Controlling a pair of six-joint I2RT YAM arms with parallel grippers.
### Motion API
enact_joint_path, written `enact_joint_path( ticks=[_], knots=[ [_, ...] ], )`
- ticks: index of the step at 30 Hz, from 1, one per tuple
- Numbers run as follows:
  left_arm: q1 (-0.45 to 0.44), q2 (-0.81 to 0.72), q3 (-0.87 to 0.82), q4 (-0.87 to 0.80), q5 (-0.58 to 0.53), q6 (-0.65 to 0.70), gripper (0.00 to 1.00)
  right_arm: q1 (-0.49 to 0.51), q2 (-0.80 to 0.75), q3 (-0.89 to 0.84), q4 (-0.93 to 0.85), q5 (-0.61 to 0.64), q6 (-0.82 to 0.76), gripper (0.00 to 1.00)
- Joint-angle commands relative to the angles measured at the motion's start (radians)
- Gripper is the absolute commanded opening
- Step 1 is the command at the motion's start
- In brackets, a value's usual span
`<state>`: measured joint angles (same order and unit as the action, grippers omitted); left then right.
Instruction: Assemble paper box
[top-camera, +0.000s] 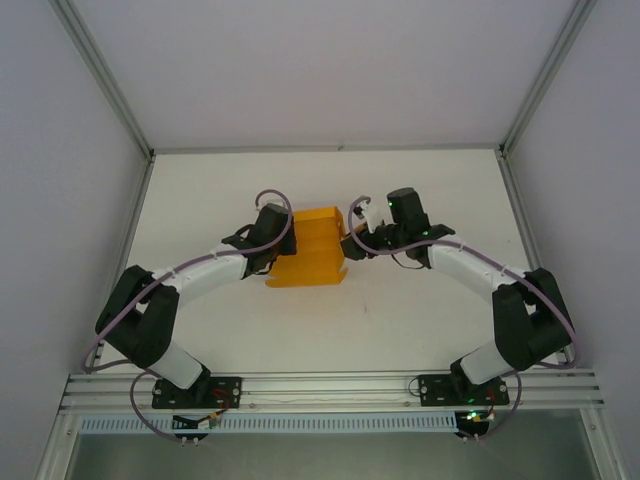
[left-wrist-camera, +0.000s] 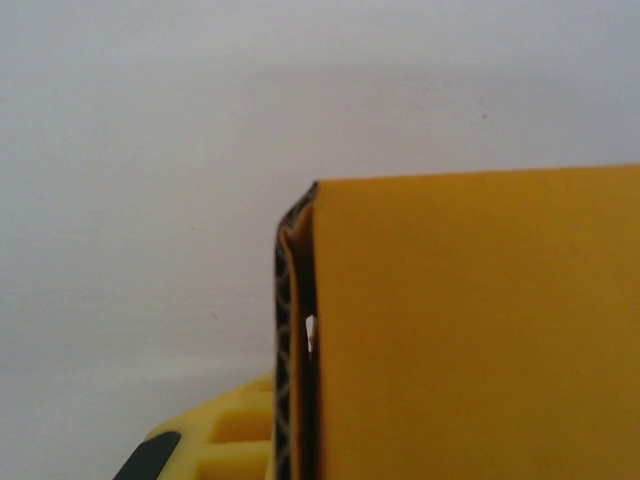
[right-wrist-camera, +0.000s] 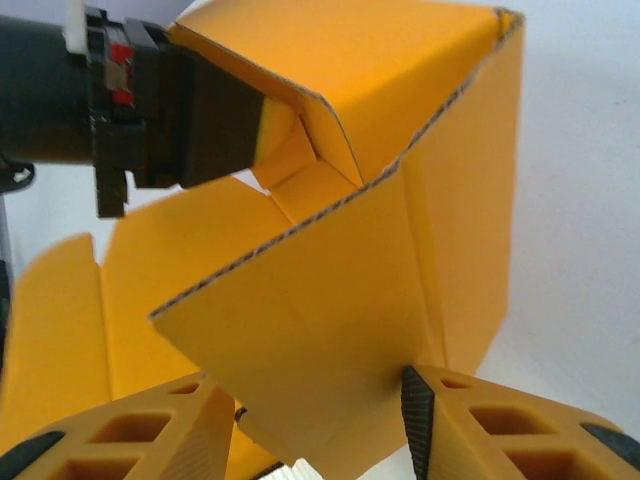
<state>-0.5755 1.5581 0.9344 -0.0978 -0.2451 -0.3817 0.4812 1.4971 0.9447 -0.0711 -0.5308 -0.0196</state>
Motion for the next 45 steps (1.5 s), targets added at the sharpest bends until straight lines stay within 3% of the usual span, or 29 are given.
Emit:
enact_joint_path(
  ticks=[1,6,13,16,18,21,23,27,31,36,40,43,45],
  knots=[
    [-0.011,0.017,0.03,0.033,0.05,0.0,0.0,0.012,-0.001,0.044,0.074,0.005,0.105,0.51],
    [-0.011,0.023,0.034,0.04,0.057,-0.005,0.0,0.013,-0.007,0.06,0.078,0.024,0.154,0.52],
    [-0.009,0.024,0.034,0.067,0.079,-0.031,0.0,0.037,0.059,0.079,0.121,-0.047,0.165,0.51],
    [-0.007,0.026,0.048,0.04,0.002,-0.077,0.0,0.04,0.053,0.075,0.123,0.098,0.204,0.53],
    [-0.001,0.021,0.045,0.034,-0.056,-0.106,0.0,0.04,0.011,0.045,0.132,0.281,0.26,0.73],
    [0.013,0.011,0.033,0.054,-0.106,-0.125,0.0,0.039,-0.081,-0.021,0.127,0.466,0.334,0.83],
    [0.02,0.004,0.034,0.07,-0.123,-0.133,0.0,0.035,-0.128,-0.038,0.068,0.502,0.388,0.94],
    [0.027,-0.009,0.036,0.122,-0.12,-0.128,0.0,0.021,-0.135,-0.027,-0.047,0.437,0.514,0.98],
    [0.029,-0.025,0.039,0.153,-0.138,-0.147,0.0,0.01,-0.09,-0.016,-0.028,0.32,0.631,0.89],
    [0.038,-0.05,0.032,0.184,-0.132,-0.153,0.0,-0.003,-0.055,-0.051,0.142,0.157,0.711,0.67],
    [0.049,-0.061,0.024,0.212,-0.078,-0.155,0.0,-0.003,-0.033,-0.048,0.205,0.092,0.733,0.46],
    [0.063,-0.075,0.008,0.244,-0.044,-0.172,0.0,-0.007,-0.033,-0.059,0.238,0.071,0.761,0.23],
    [0.076,-0.085,-0.001,0.259,-0.021,-0.18,0.0,-0.028,-0.045,-0.097,0.325,0.015,0.812,0.14]
  ],
)
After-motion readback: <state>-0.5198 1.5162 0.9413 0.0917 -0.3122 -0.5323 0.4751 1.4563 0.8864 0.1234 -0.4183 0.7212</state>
